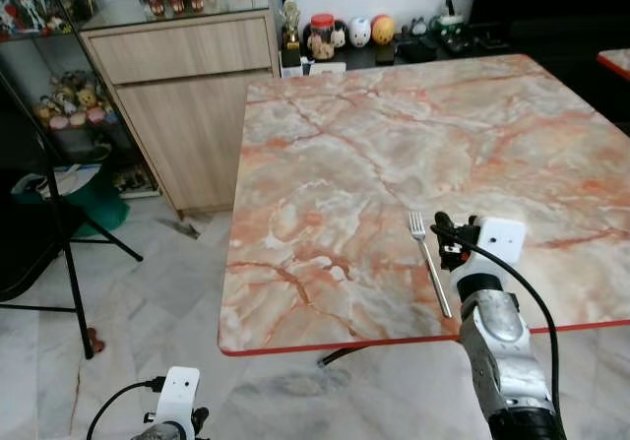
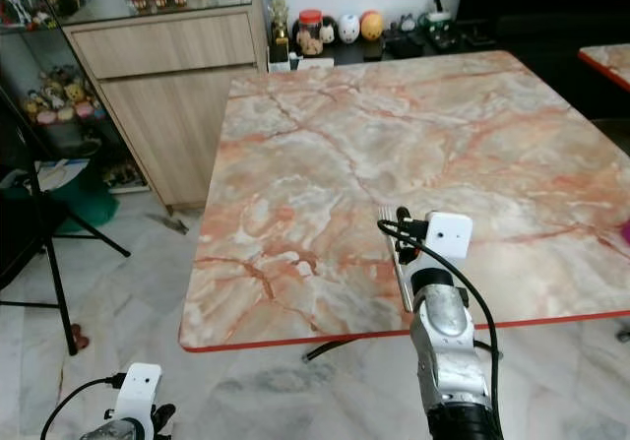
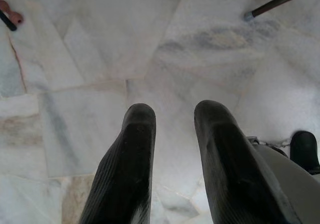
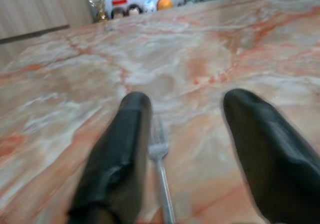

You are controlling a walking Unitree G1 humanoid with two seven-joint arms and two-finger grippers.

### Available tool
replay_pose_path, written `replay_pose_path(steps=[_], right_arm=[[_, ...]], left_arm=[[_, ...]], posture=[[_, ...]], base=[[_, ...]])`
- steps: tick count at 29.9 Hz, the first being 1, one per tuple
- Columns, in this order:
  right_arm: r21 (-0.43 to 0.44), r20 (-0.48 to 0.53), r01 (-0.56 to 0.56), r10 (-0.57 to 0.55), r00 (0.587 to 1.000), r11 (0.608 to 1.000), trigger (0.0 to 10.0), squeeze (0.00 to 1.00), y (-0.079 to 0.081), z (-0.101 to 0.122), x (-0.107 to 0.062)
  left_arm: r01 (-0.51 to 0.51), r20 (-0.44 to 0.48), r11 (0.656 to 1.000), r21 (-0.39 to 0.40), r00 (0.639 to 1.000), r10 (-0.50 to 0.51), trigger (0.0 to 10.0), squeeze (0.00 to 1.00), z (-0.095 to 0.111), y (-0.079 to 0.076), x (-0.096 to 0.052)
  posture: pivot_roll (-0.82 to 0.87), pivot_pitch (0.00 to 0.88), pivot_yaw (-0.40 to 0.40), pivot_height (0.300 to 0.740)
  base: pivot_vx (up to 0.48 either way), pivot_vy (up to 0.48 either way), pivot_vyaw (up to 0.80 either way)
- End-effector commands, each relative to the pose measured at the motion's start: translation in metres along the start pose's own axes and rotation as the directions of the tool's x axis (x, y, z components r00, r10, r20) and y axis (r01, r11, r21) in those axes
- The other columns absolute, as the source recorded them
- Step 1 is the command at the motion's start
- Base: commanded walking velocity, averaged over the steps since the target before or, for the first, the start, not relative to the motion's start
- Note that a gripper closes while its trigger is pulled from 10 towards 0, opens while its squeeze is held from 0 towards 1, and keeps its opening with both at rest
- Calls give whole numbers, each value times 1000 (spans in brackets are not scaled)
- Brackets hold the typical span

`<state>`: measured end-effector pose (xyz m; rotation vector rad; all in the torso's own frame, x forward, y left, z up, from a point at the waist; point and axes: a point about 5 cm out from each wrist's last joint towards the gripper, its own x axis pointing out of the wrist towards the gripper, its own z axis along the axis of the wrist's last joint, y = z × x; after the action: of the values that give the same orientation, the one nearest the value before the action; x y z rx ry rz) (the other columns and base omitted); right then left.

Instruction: Setting the table

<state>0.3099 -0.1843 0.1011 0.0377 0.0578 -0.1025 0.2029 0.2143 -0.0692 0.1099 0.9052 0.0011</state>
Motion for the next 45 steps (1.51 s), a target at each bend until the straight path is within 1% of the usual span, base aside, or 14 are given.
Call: replay_pose_path(steps=[1,3,6,10,11,12,22,26,31,37,45], right_arm=[[-9,-31,-10,10,999,1000,10000,1000,5,-1,4],[-4,-64,-32,31,997,999,10000,1000,11,-4,9],[-24,-105,-22,20,994,999,10000,1000,14,-6,13],[-2,-159,16,-16,987,1000,10000,1000,12,-12,19],[-2,-175,13,-13,985,1000,10000,153,11,-13,20],[-5,-191,4,-5,982,1000,10000,0,11,-15,22],[-31,-228,-10,2,974,999,10000,0,7,-13,38],[-22,-250,11,-16,968,1000,10000,0,4,-16,40],[-24,-295,5,-12,955,1000,10000,0,2,-24,39],[-25,-319,29,-36,947,999,10000,0,-5,-28,39],[-30,-341,13,-23,940,999,10000,0,-5,-29,42]], left_arm=[[-17,-24,1000,-12,1000,17,10000,0,-5,5,-1],[-19,-24,1000,-18,1000,19,10000,0,-5,4,-1],[-21,-22,1000,-17,1000,21,10000,0,-5,4,-1],[-23,-22,1000,-21,1000,23,10000,0,-5,3,-1],[-24,-21,999,-22,1000,23,10000,0,-5,3,-1],[-24,-21,999,-23,999,24,10000,0,-5,3,-1],[-27,-21,999,-28,999,26,10000,0,-6,3,-1],[-27,-23,999,-29,999,27,10000,0,-6,3,-1],[-27,-23,999,-28,999,27,10000,0,-6,3,-1],[-28,-23,999,-30,999,27,10000,0,-6,3,-1],[-24,-27,999,-30,999,23,10000,0,-7,3,-1]], posture=[[-79,0,64,740],[-73,0,60,740],[-73,0,58,740],[-66,0,55,740],[-66,0,54,740],[-64,0,53,740],[-66,0,51,740],[-60,0,49,740],[-59,0,49,740],[-57,0,47,740],[-55,0,47,740]], base=[[0,0,0],[0,0,0],[0,0,0],[0,0,0],[0,0,0],[0,0,0],[0,0,0],[0,0,0],[0,0,0],[0,0,0],[0,0,0]])
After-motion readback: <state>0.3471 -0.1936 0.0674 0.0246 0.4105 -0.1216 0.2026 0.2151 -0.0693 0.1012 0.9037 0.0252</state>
